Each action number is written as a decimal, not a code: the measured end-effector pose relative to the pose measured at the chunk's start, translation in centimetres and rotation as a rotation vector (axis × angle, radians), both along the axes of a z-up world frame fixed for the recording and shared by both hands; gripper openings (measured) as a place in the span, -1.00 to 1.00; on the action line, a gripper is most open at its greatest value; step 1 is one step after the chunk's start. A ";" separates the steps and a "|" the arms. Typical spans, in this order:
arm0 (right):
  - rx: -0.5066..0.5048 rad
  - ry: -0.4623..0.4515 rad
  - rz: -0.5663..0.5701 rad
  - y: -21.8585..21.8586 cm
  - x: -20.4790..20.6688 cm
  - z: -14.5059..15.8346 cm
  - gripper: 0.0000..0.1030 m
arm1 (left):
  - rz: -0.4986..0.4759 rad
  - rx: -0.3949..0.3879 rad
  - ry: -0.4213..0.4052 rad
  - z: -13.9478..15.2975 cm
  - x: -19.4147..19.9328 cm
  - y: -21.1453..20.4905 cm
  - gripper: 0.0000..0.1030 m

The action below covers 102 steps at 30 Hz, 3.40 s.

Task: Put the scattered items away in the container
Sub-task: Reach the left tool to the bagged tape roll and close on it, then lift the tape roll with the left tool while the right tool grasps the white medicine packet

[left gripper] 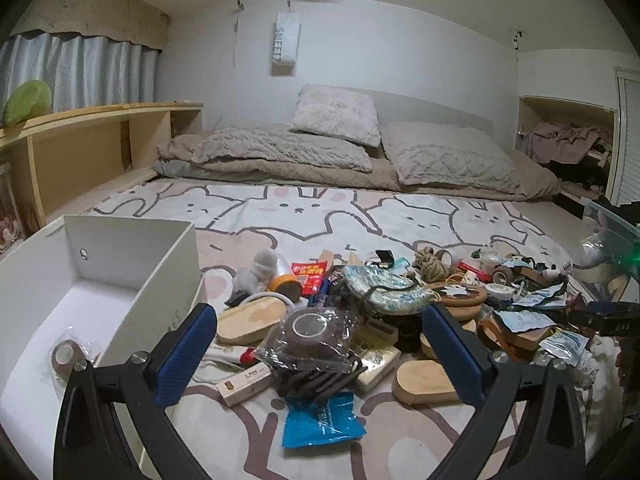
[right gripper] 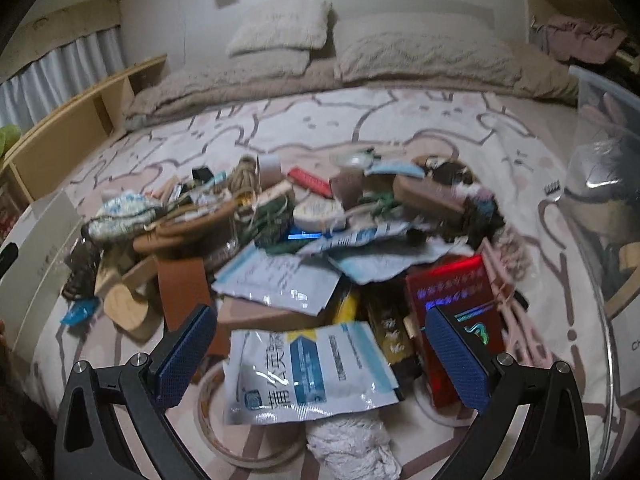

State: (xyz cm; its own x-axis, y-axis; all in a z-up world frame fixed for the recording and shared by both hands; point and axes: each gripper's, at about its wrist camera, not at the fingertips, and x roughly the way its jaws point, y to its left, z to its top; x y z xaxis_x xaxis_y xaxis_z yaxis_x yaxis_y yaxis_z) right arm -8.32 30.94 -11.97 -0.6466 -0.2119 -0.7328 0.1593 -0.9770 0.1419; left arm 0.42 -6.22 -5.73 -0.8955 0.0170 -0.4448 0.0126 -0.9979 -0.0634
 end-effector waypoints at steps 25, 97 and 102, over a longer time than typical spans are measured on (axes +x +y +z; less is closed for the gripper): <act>0.145 -0.094 0.111 -3.2 -0.4 -2.3 1.00 | 0.011 0.003 -0.121 -2.3 -1.8 -0.1 1.00; -0.038 -0.050 -0.054 -2.5 -0.5 -1.5 0.65 | -0.085 0.128 -0.318 -4.3 -6.9 -3.0 0.33; -0.053 -0.046 -0.064 -2.5 -0.3 -1.3 0.65 | -0.082 0.128 -0.303 -4.0 -6.3 -2.9 0.33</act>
State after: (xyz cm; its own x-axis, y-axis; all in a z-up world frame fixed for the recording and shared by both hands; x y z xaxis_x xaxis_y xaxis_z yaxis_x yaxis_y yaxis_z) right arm -8.67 28.47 -13.26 -0.6264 -0.2103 -0.7506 0.0887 -0.9759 0.1994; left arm -5.87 -9.16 -9.76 -0.7159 0.1565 -0.6804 -0.0300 -0.9805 -0.1940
